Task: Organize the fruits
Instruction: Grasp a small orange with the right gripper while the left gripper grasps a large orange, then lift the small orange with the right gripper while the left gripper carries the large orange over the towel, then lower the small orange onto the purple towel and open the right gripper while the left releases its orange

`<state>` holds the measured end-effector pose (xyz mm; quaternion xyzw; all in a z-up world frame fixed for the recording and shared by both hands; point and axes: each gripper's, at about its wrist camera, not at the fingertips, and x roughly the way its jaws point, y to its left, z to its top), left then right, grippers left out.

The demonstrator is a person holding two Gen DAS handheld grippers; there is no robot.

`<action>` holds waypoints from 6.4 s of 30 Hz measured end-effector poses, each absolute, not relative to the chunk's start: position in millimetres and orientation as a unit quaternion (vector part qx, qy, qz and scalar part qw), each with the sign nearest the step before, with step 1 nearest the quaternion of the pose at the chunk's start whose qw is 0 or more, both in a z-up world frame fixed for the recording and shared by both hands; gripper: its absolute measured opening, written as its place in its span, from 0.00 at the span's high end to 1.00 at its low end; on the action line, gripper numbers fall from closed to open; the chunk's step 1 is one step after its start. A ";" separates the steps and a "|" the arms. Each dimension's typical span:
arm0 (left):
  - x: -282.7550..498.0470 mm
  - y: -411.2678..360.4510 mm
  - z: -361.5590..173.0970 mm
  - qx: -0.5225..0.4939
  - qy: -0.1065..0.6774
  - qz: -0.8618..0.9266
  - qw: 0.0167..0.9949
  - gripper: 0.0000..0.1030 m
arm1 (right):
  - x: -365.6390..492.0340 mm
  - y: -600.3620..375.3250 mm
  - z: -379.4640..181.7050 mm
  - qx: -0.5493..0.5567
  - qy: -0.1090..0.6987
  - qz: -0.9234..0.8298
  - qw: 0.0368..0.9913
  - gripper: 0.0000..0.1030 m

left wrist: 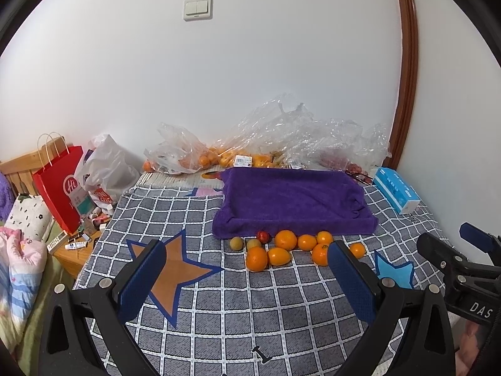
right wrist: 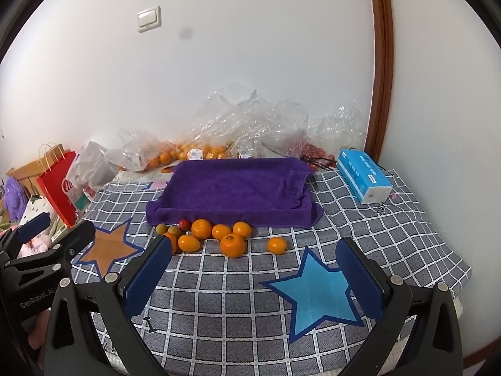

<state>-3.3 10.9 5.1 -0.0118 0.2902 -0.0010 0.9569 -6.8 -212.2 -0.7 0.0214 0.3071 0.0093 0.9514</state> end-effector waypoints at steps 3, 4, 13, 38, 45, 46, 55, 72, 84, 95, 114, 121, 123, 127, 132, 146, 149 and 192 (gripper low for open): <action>3.9 14.1 0.8 -0.016 0.291 0.002 0.957 0.00 | 1.8 -212.3 -6.5 0.012 0.306 -0.003 0.952 0.00; 8.2 15.4 -1.9 -0.018 0.294 0.002 0.956 0.00 | 5.0 -213.0 -8.8 0.015 0.307 -0.002 0.952 0.00; 47.4 19.6 -35.5 -0.013 0.331 0.010 0.943 0.00 | 40.6 -222.3 -35.5 0.036 0.317 0.013 0.948 0.00; 123.7 39.0 -127.4 -0.025 0.415 0.003 0.909 0.11 | 144.2 -260.0 -169.8 0.095 0.444 0.019 0.891 0.47; 129.2 46.6 -135.1 -0.088 0.429 -0.053 0.897 0.27 | 146.0 -241.2 -178.4 0.020 0.426 -0.005 0.905 0.56; 129.4 42.5 -135.4 -0.086 0.429 -0.066 0.897 0.27 | 146.2 -239.5 -179.0 0.015 0.425 -0.006 0.905 0.56; 133.2 15.2 -148.9 -0.044 0.433 -0.082 0.897 0.48 | 146.8 -245.8 -179.3 0.031 0.425 0.003 0.905 0.56; 138.3 13.5 -161.0 -0.059 0.420 -0.071 0.903 0.63 | 146.5 -245.9 -178.0 0.035 0.424 0.006 0.905 0.56; 137.0 27.2 -162.1 -0.123 0.408 -0.085 0.901 0.66 | 144.4 -248.9 -176.9 0.048 0.418 0.015 0.907 0.63; 127.0 30.1 -152.9 -0.136 0.378 -0.091 0.911 0.66 | 135.0 -260.5 -170.6 0.080 0.393 0.018 0.916 0.66; 119.8 34.0 -108.7 -0.123 0.354 -0.093 0.922 0.66 | 148.6 -250.6 -154.3 0.060 0.417 0.037 0.906 0.80; 119.2 36.9 -122.7 -0.146 0.376 -0.092 0.910 0.66 | 125.2 -251.7 -166.9 0.065 0.420 0.043 0.904 0.58; 119.1 34.9 -124.5 -0.140 0.379 -0.088 0.911 0.66 | 125.7 -249.7 -176.6 0.062 0.429 0.039 0.901 0.57; 119.0 33.3 -123.3 -0.139 0.380 -0.085 0.911 0.66 | 122.9 -242.7 -172.4 0.040 0.414 0.035 0.909 0.69; 122.9 28.8 -115.9 -0.134 0.376 -0.089 0.912 0.66 | 124.2 -242.8 -159.8 0.038 0.402 0.036 0.914 0.69; 170.0 8.5 -81.2 -0.112 0.344 -0.090 0.928 0.66 | 182.8 -252.0 -94.8 0.051 0.347 0.021 0.936 0.69; 184.5 3.7 -79.1 -0.105 0.338 -0.083 0.931 0.66 | 195.9 -254.7 -88.3 0.056 0.339 0.014 0.939 0.69; 244.0 -10.4 -141.3 -0.093 0.365 -0.046 0.925 0.66 | 255.2 -253.2 -147.3 0.053 0.358 0.004 0.932 0.69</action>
